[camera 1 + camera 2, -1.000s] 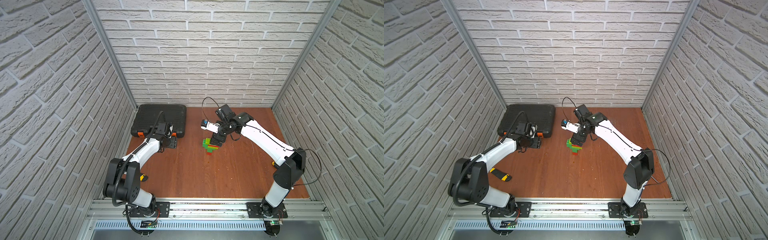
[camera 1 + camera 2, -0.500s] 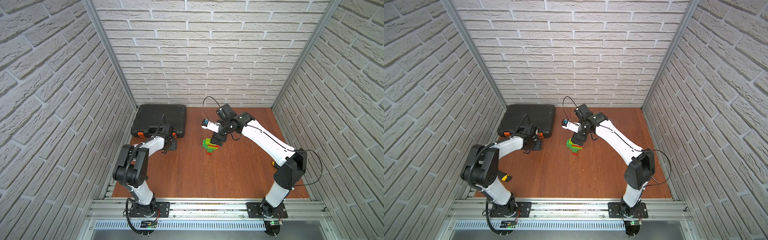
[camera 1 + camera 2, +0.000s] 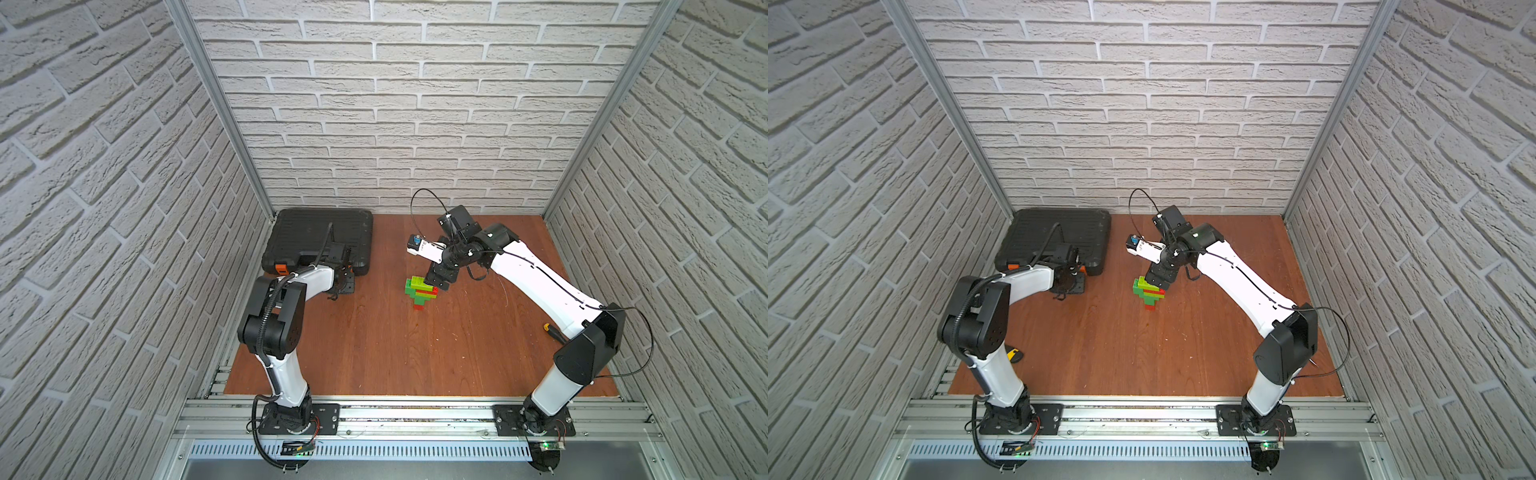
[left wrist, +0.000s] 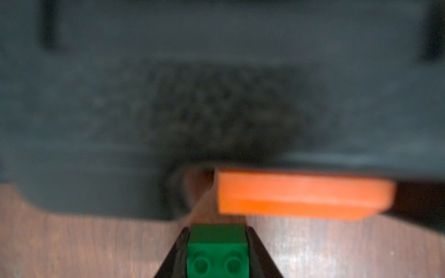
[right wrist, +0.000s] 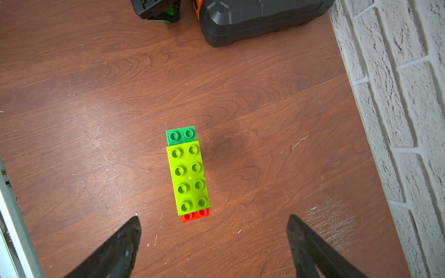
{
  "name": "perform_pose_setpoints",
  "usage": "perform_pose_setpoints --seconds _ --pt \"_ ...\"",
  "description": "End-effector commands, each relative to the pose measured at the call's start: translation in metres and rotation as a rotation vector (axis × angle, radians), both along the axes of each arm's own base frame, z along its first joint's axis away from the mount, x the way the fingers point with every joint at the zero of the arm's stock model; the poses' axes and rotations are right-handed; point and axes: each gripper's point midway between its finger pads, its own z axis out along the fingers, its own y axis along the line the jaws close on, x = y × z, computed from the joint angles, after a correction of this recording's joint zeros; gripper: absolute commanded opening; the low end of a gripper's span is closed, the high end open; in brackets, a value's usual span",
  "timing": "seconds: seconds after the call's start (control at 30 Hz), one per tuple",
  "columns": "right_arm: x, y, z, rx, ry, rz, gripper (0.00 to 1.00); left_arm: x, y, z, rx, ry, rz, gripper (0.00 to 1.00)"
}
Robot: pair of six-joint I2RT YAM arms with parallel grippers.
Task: Assemble a spoon with lego
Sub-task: Pick up the lego brick from the center of the board, then place the lego brick at the center of the board.
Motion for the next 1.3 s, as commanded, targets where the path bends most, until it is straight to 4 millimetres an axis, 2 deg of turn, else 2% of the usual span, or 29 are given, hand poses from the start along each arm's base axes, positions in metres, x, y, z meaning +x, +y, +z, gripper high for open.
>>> perform_pose_setpoints --seconds 0.0,0.13,0.3,0.47,0.6,0.63,0.7,0.83,0.93,1.0,1.13,1.2,1.27 --pt "-0.005 -0.007 0.022 0.023 -0.048 -0.011 0.94 0.001 -0.007 0.008 0.015 -0.029 -0.012 0.26" --pt "-0.012 -0.01 0.027 0.047 -0.077 -0.014 0.94 -0.021 -0.029 0.025 0.018 -0.062 -0.067 0.2" --pt "-0.023 -0.015 0.03 0.095 -0.098 -0.046 0.94 -0.069 -0.064 0.032 -0.001 -0.065 -0.126 0.22" --pt "-0.038 -0.02 0.02 0.109 -0.064 -0.047 0.94 -0.112 -0.09 0.013 -0.048 -0.032 -0.145 0.24" --pt "-0.048 -0.019 0.012 0.121 -0.021 -0.039 0.93 -0.127 -0.096 -0.002 -0.034 -0.002 -0.153 0.26" --pt "-0.049 -0.018 0.01 0.123 -0.013 -0.041 0.93 -0.129 -0.096 -0.004 -0.031 0.005 -0.155 0.29" --pt "-0.052 -0.016 0.009 0.128 -0.007 -0.037 0.93 -0.129 -0.096 -0.004 -0.024 0.007 -0.157 0.4" --pt "-0.058 -0.01 0.006 0.127 -0.002 -0.027 0.93 -0.126 -0.098 0.009 -0.038 -0.03 -0.17 0.58" --pt "-0.059 -0.003 0.011 0.132 -0.015 -0.026 0.93 -0.12 -0.095 0.028 -0.07 -0.078 -0.162 0.64" --pt "-0.061 0.007 0.016 0.142 -0.038 -0.021 0.92 -0.115 -0.086 0.043 -0.126 -0.096 -0.129 0.65" --pt "-0.071 0.048 0.018 0.151 -0.064 0.034 0.92 -0.091 -0.046 0.072 -0.326 -0.158 0.016 0.65" --pt "-0.072 0.071 0.012 0.162 -0.067 0.053 0.92 -0.08 -0.021 0.086 -0.387 -0.204 0.084 0.66" --pt "-0.074 0.099 -0.002 0.17 -0.041 0.081 0.92 -0.072 0.004 0.095 -0.428 -0.241 0.152 0.66"
